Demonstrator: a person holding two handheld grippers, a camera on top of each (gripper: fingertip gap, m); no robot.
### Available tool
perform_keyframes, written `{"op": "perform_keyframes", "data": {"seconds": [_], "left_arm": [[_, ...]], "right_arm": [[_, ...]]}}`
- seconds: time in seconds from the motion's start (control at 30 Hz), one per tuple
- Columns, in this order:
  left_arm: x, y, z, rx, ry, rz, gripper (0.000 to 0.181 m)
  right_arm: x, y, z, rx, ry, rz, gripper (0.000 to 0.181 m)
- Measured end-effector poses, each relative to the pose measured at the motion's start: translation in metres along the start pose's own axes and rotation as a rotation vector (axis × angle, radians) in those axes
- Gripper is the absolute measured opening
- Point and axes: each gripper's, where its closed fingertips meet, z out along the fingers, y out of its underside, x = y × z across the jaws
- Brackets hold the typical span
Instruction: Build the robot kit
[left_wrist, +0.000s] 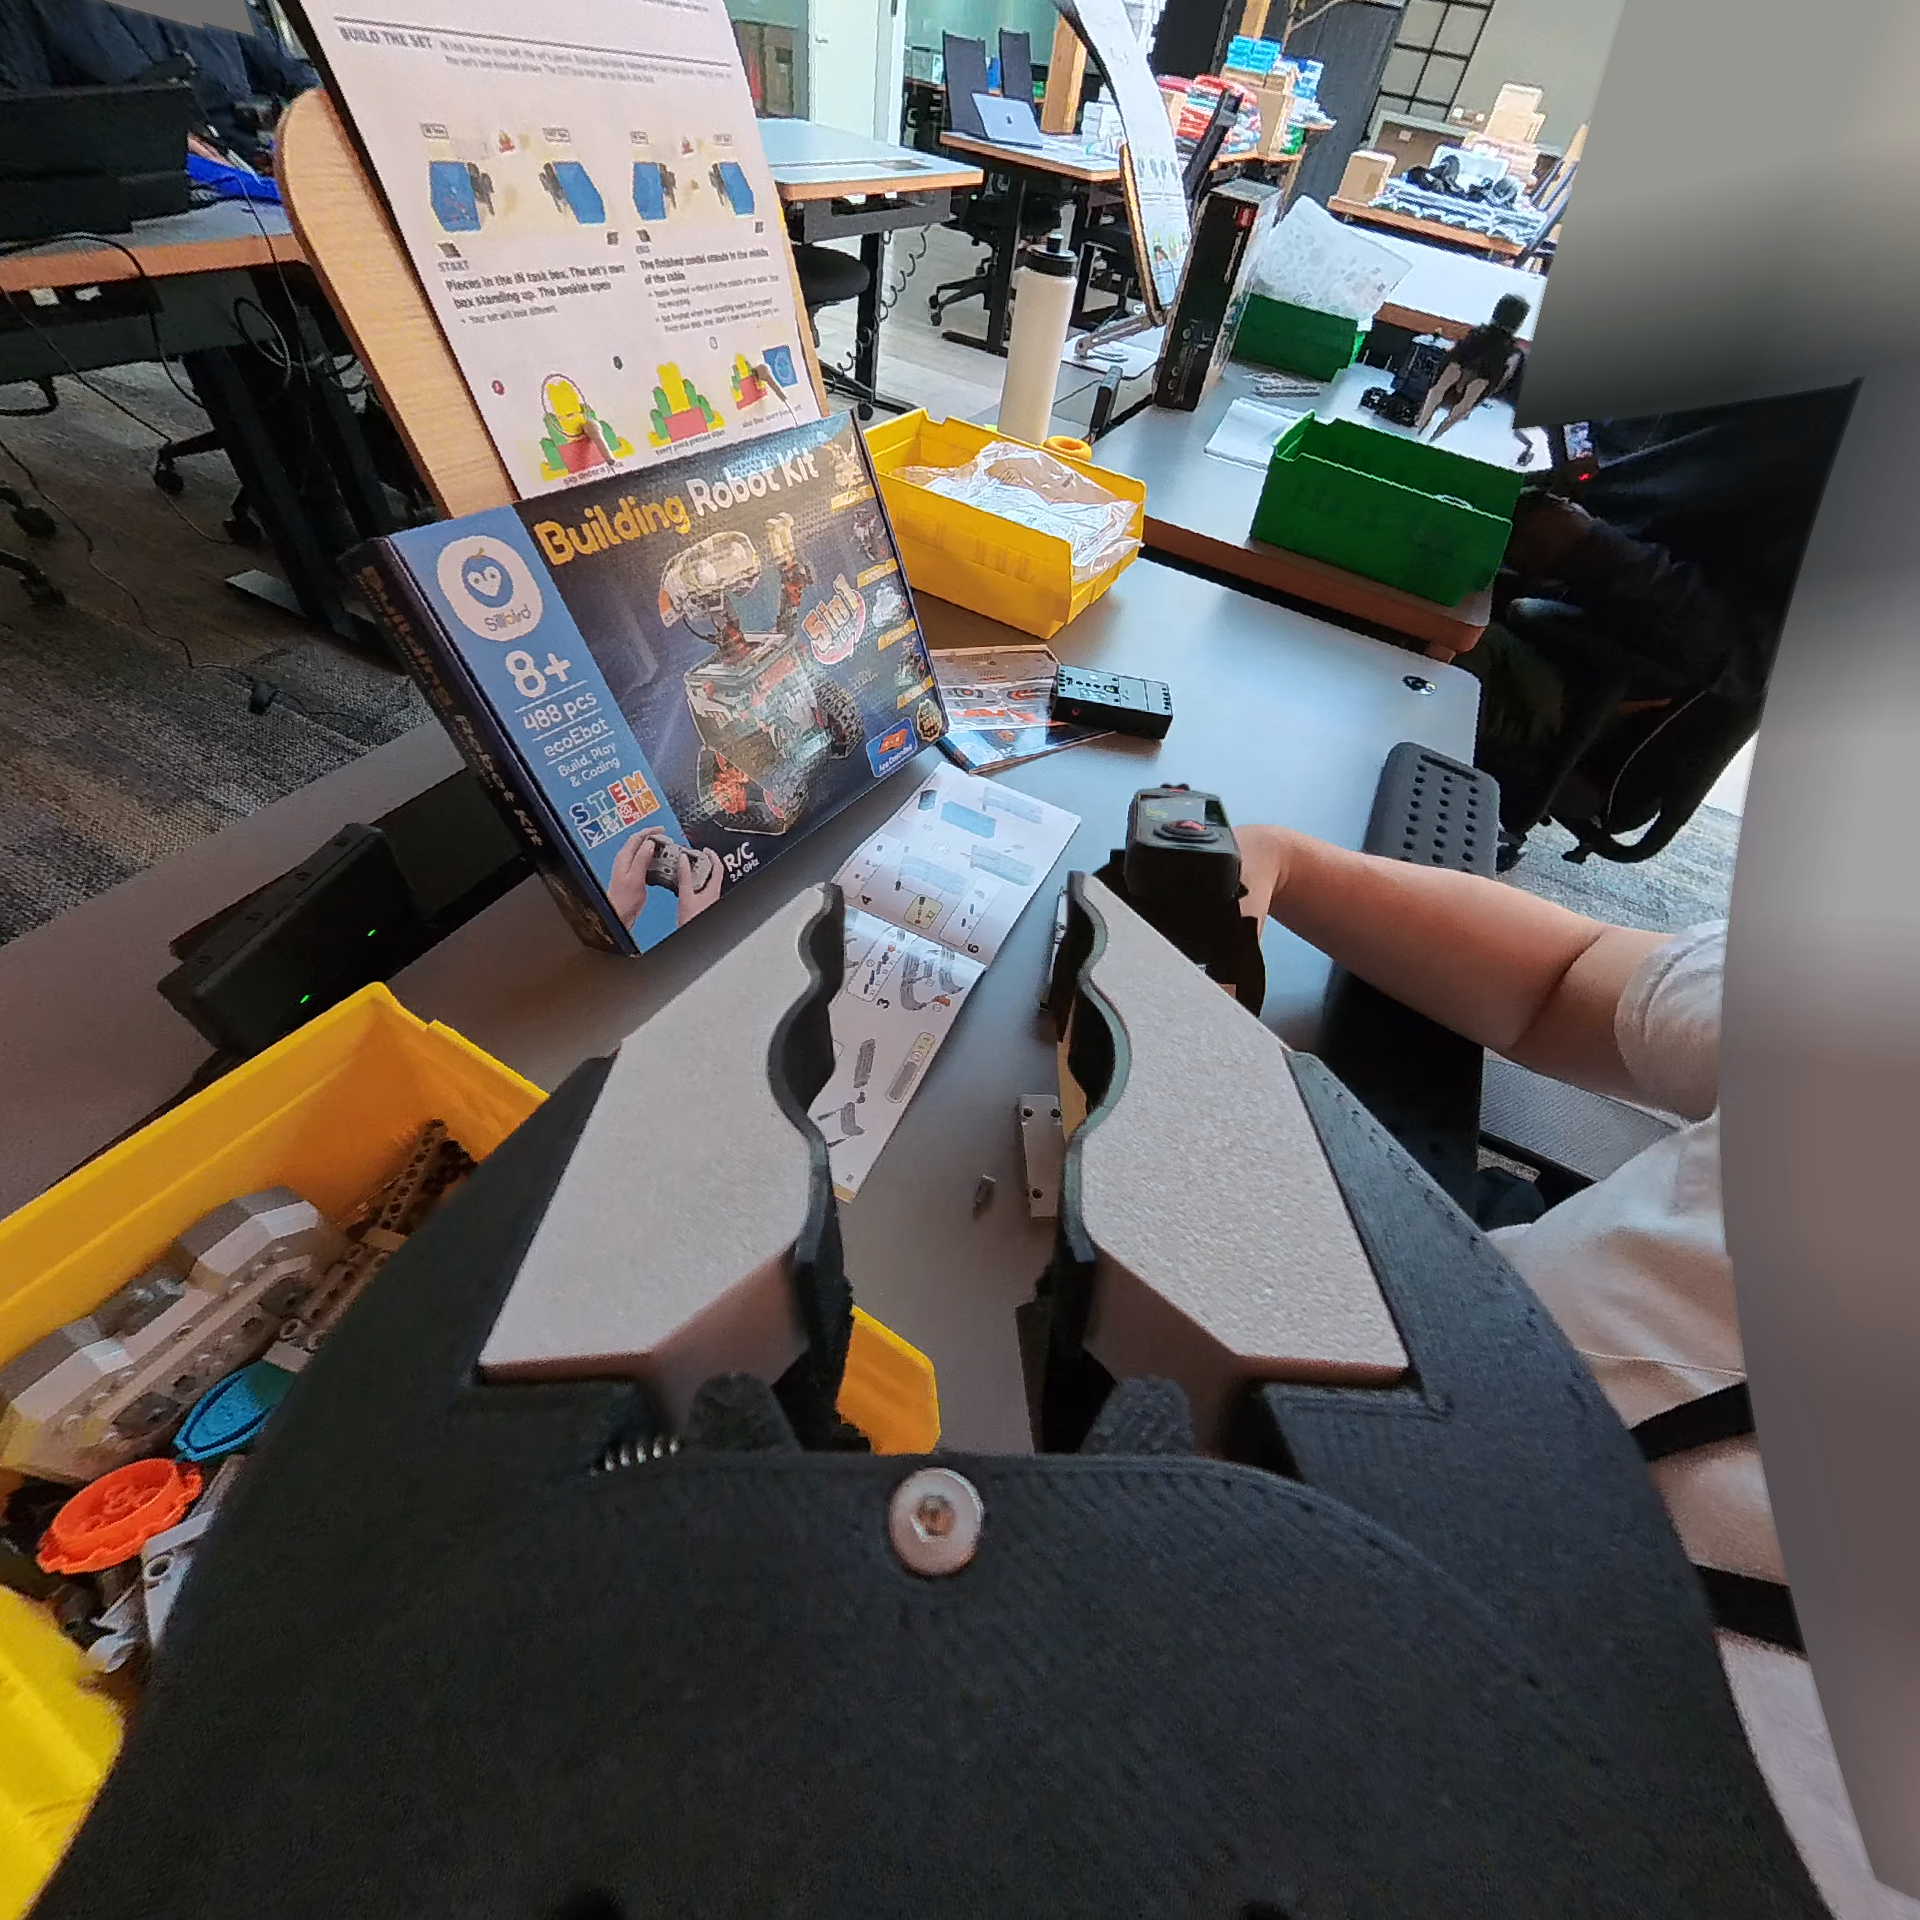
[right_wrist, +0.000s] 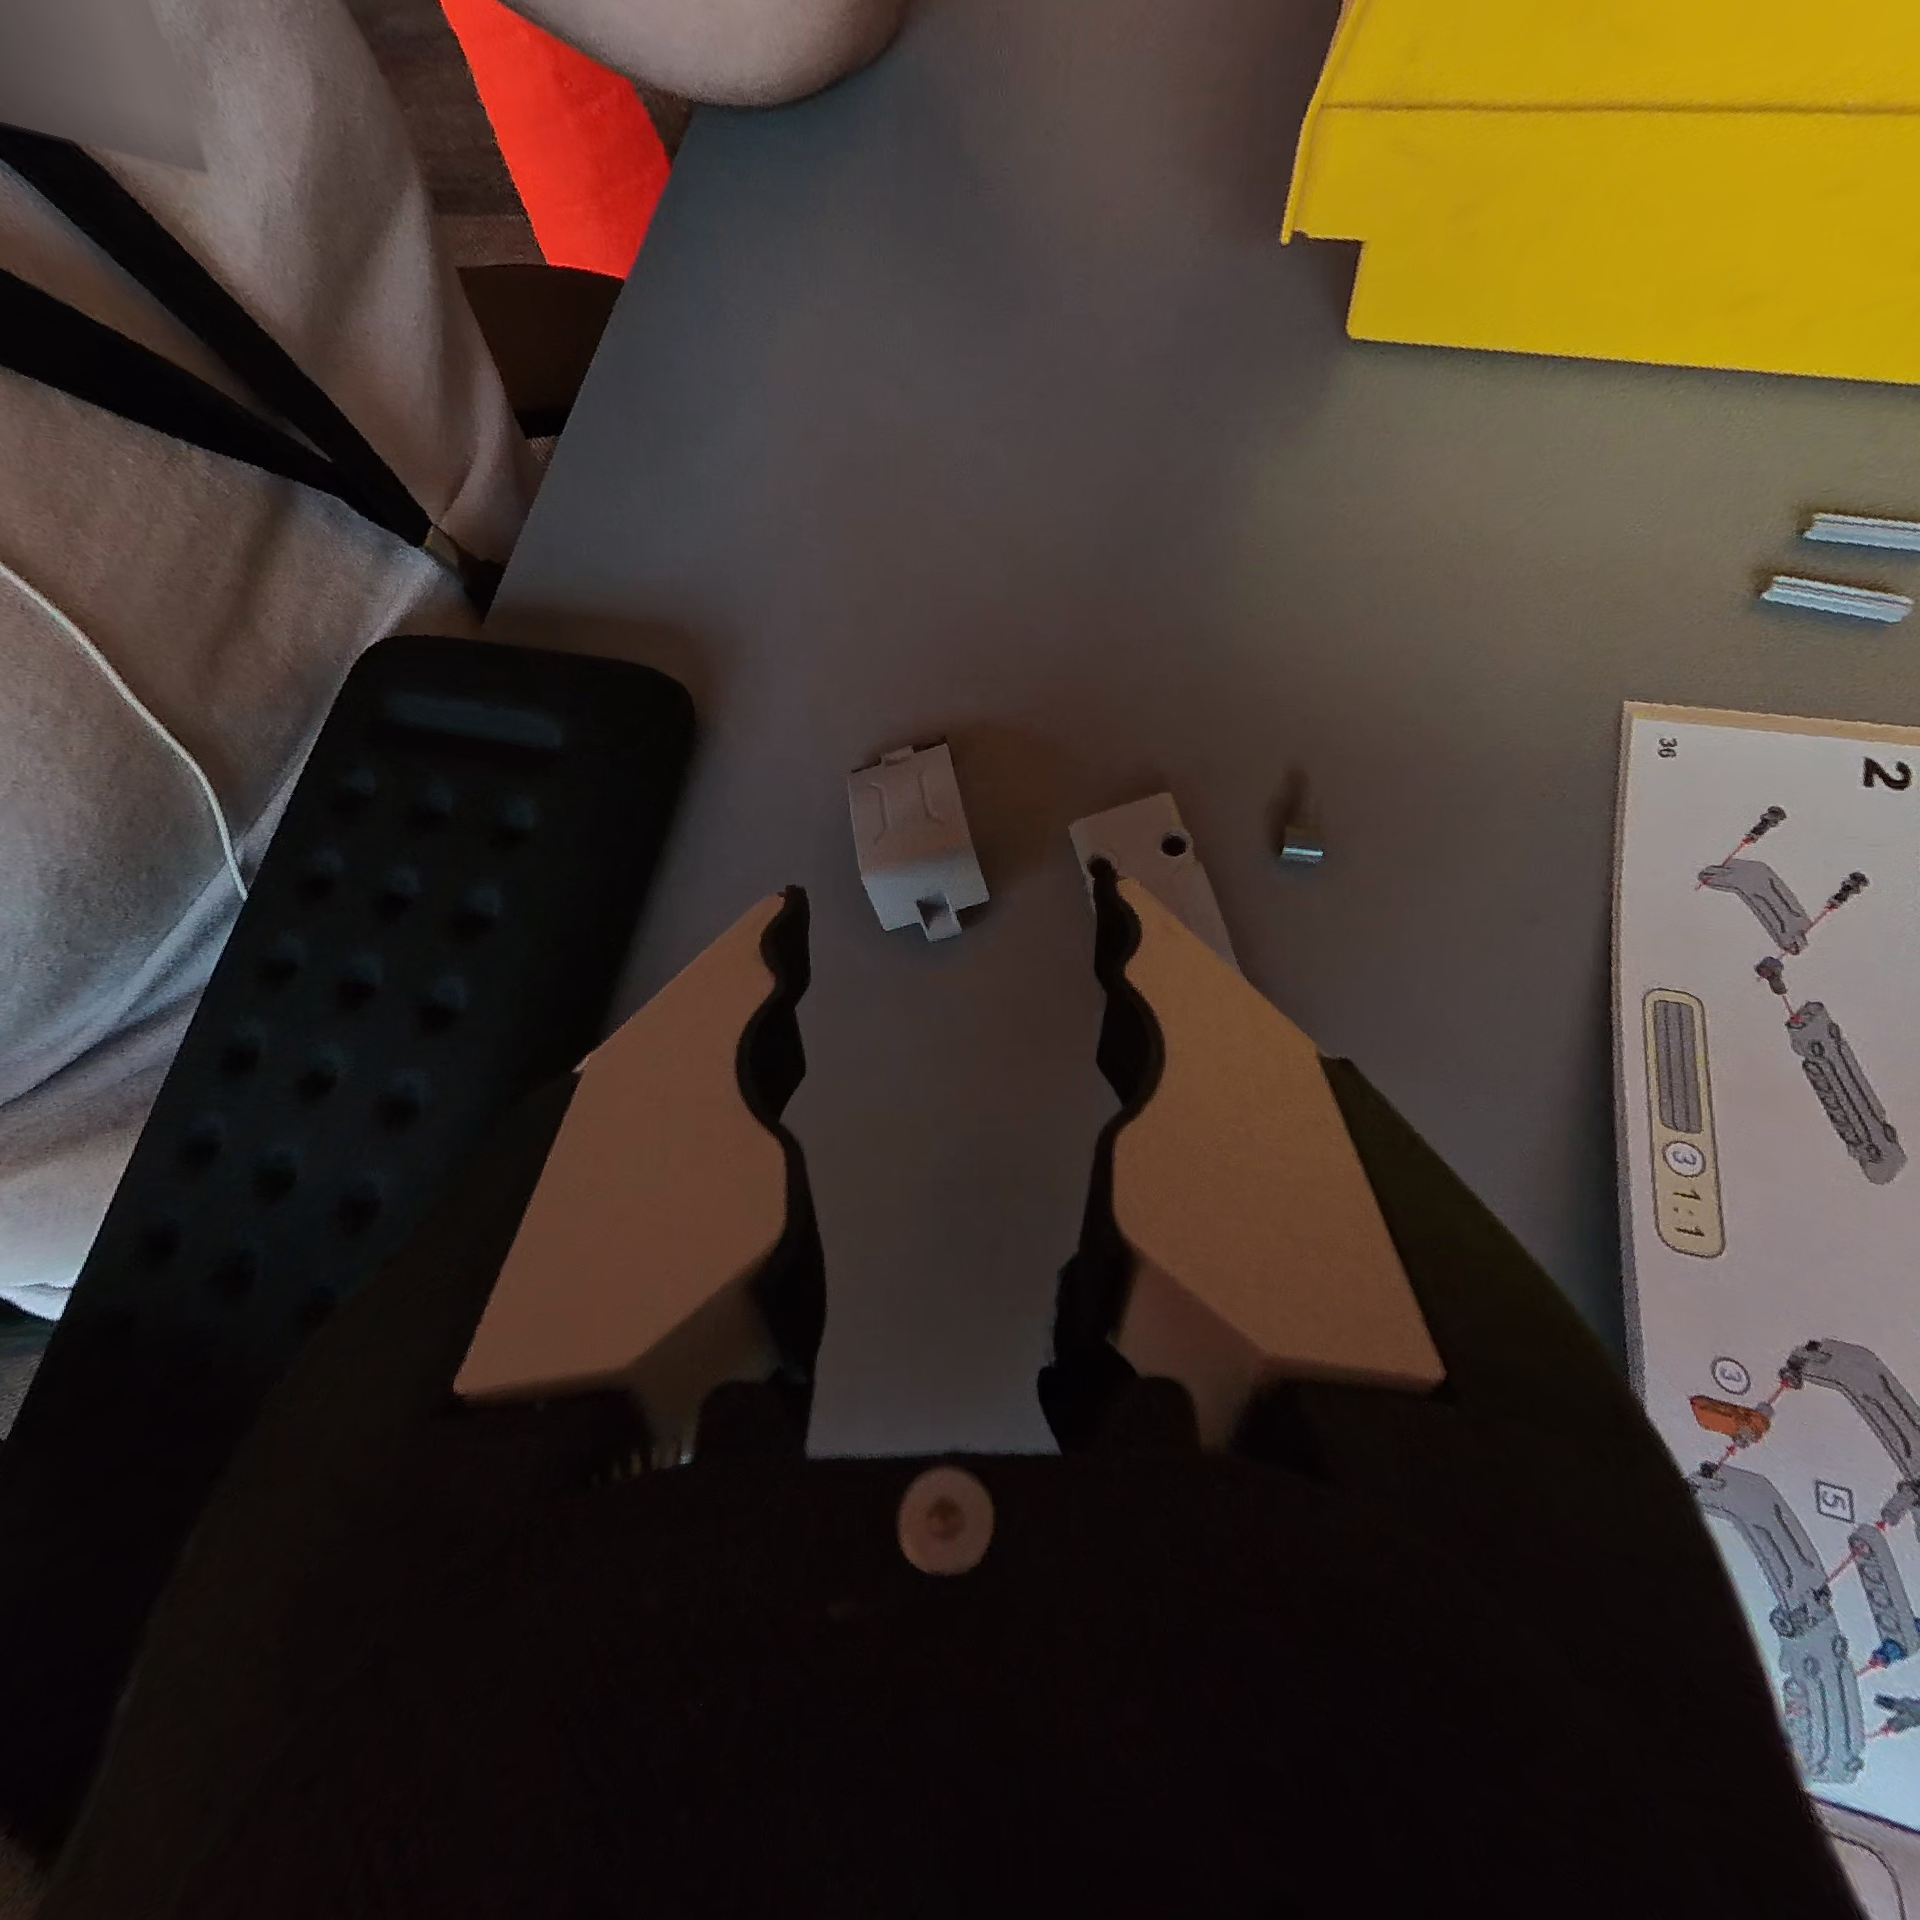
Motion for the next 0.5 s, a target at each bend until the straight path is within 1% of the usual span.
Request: {"op": "perform_keyframes", "data": {"seconds": [0.13, 0.23, 0.3, 0.37, 0.43, 0.5], "left_arm": [[-0.003, 0.001, -0.003, -0.005, -0.03, 0.011, 0.042], [-0.01, 0.002, -0.008, -0.004, -0.061, 0.006, 0.041], [-0.017, 0.003, -0.012, -0.007, -0.084, -0.007, 0.042], [-0.028, 0.01, -0.016, -0.032, -0.128, -0.027, 0.042], [-0.046, 0.027, -0.02, -0.115, -0.214, -0.056, 0.043], [-0.068, 0.045, -0.026, -0.21, -0.338, -0.065, 0.042]], "right_arm": [[0.004, 0.001, 0.001, -0.007, 0.026, -0.013, 0.055], [0.018, -0.008, -0.011, 0.046, 0.119, -0.022, 0.051], [0.036, -0.021, -0.028, 0.137, 0.264, -0.024, 0.045], [0.053, -0.039, -0.054, 0.278, 0.439, -0.02, 0.04], [0.066, -0.048, -0.082, 0.379, 0.618, -0.026, 0.037], [0.072, -0.052, -0.101, 0.433, 0.734, -0.049, 0.033]]}}
